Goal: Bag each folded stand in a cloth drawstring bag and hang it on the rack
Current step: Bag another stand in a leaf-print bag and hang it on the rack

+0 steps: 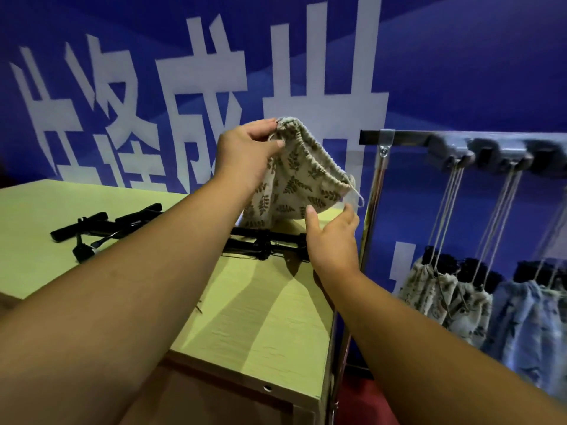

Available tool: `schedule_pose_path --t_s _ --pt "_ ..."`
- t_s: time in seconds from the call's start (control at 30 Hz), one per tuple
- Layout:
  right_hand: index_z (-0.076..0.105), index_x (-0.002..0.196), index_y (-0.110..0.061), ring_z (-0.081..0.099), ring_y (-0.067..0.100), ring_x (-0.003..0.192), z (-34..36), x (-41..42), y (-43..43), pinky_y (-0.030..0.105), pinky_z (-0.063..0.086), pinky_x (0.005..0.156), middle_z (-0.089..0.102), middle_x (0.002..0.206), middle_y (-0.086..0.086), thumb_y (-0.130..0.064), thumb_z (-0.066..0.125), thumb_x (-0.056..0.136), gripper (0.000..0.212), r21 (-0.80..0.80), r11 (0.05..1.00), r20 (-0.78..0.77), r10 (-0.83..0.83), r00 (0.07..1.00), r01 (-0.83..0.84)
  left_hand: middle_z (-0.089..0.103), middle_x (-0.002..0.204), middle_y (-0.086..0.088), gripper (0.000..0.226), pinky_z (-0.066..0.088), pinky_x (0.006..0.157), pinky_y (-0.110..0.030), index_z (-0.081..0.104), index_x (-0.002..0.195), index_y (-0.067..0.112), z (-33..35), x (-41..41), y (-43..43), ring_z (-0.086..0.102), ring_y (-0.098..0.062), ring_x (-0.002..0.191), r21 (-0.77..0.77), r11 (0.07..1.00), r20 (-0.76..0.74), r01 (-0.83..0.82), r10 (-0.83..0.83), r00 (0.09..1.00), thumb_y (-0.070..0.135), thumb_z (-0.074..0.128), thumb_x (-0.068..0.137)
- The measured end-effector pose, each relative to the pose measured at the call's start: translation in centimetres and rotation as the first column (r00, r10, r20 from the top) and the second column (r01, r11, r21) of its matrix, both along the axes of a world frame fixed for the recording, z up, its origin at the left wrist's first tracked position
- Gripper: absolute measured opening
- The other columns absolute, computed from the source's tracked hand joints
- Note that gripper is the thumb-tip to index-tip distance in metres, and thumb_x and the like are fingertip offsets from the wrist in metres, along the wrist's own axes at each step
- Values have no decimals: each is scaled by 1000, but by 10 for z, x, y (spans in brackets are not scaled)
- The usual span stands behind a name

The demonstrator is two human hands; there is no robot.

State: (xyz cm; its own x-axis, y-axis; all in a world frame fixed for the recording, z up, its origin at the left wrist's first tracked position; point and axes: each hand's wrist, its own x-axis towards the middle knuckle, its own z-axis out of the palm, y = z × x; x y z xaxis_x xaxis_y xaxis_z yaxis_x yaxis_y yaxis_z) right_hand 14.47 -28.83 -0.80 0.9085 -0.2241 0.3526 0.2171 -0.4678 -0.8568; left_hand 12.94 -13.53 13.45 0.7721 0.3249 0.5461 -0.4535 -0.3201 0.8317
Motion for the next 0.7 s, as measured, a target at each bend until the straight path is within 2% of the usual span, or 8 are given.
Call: schedule_pose_path --t_s 0.07,0.13,0.23,0.37,0.47,0.53,0.6,0.7 --pt "18 165 -29 50 27 143 9 -8 -4 46 52 112 34 166 4 -60 59 101 82 101 992 20 78 997 -79 81 100 11 23 62 96 -33 84 107 27 11 -13 2 76 -5 98 19 998 -13 -59 59 998 15 84 88" --pt "38 148 -38 61 21 125 24 -17 -10 39 58 97 56 142 -3 -37 66 100 56 195 972 85 118 989 -133 81 92 10 14 63 92 -34 85 95 29 23 -26 2 77 -8 93 34 997 -9 -73 74 997 16 83 90" --pt "56 129 -29 68 21 96 63 -38 -19 34 58 75 68 112 3 -14 54 100 32 254 960 48 112 993 -121 80 96 10 12 63 93 -38 83 94 32 40 -47 2 76 -11 96 40 998 -14 -49 50 999 20 79 93" --pt "62 122 -14 66 34 104 113 -74 -30 47 58 89 68 113 13 -24 48 97 30 222 973 52 60 997 -70 79 99 7 7 62 95 -46 76 97 33 70 -80 -3 74 -17 99 35 999 -55 -16 18 998 28 73 94" --pt "58 142 -20 62 34 121 143 -104 -44 46 56 98 65 134 11 -39 43 82 65 210 974 90 62 994 -80 76 104 -3 12 62 92 -50 71 100 30 88 -109 -16 73 -27 101 29 999 -85 29 -26 996 21 64 94" --pt "61 141 -29 64 28 115 159 -124 -55 36 53 86 65 135 9 -42 44 82 62 202 972 151 88 985 -118 73 103 -7 14 62 87 -50 67 99 23 98 -127 -26 71 -30 97 25 998 -99 55 -52 994 21 58 90" --pt "65 125 -37 66 19 94 168 -143 -67 28 48 70 68 123 7 -34 50 90 38 158 974 224 128 966 -166 68 92 -8 14 59 83 -49 62 90 17 103 -142 -35 65 -29 88 19 997 -126 74 -71 989 23 51 84" --pt "65 122 -39 62 19 75 179 -169 -86 28 46 64 67 109 10 -38 54 93 32 131 982 266 95 959 -134 64 84 -13 23 61 80 -56 67 89 14 108 -160 -49 62 -29 81 -21 996 -199 82 -84 976 28 51 80"
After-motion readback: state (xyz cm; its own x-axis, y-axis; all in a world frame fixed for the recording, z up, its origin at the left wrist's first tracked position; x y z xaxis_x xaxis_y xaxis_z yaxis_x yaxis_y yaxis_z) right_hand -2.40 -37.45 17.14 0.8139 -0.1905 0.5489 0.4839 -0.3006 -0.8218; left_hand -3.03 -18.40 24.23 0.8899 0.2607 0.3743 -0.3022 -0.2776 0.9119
